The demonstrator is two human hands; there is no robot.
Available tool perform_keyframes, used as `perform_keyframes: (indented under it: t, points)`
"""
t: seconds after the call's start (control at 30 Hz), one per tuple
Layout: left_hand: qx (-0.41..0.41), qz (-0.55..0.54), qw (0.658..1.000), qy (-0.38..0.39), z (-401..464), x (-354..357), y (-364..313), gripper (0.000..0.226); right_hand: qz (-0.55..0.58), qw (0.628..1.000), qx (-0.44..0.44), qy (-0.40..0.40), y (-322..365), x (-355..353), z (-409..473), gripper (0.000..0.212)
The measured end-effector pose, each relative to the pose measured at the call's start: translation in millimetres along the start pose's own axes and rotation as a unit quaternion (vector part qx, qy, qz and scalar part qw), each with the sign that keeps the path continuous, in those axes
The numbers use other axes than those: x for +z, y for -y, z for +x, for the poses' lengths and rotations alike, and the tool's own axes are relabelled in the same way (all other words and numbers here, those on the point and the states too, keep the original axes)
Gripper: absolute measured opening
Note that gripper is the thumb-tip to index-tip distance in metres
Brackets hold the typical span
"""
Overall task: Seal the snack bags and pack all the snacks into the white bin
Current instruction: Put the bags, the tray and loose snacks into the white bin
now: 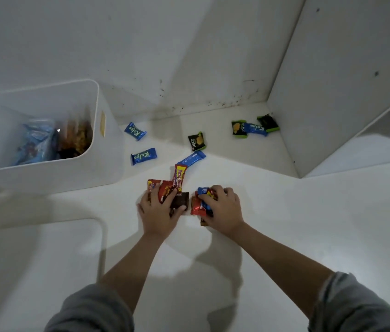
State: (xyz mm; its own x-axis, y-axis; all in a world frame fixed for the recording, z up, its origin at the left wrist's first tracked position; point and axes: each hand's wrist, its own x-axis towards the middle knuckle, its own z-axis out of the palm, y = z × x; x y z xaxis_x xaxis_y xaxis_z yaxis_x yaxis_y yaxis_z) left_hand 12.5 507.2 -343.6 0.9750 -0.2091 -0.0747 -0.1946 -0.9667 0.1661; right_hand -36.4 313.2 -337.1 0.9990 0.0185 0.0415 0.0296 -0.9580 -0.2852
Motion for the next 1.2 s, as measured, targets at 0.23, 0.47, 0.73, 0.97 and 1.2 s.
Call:
perform_keyframes:
  t: [0.23, 0.47, 0.73, 0.97, 1.2]
  points:
    - [-0.029, -0.124, 0.992, -0.009, -27.8, -9.5, 6.2, 0.048, 0.071, 0.992, 0.092, 0.054, 15.0, -4.7, -35.9, 0.043]
    - [-0.102, -0.292, 0.951, 0.002, -58.4, -29.0, 16.4, 0.047, 0.382, 0.861, 0.337, -0.002, 48.2, -32.8, -47.3, 0.019]
    - [-0.150, -0.428, 0.888, -0.075, -63.5, -95.4, 63.1, 0.045, 0.580, 0.718, 0.384, -0.042, 129.7, -80.9, -11.7, 0.020]
    - [-0.107, -0.481, 0.845, -0.206, -19.2, -182.4, 108.8, 0.043, 0.634, 0.711, 0.298, -0.066, 221.3, -127.9, 53.0, 0.027]
    - [-0.096, -0.516, 0.802, -0.285, 49.3, -253.2, 137.5, 0.045, 0.637, 0.733, 0.227, -0.070, 279.6, -152.2, 120.7, 0.025]
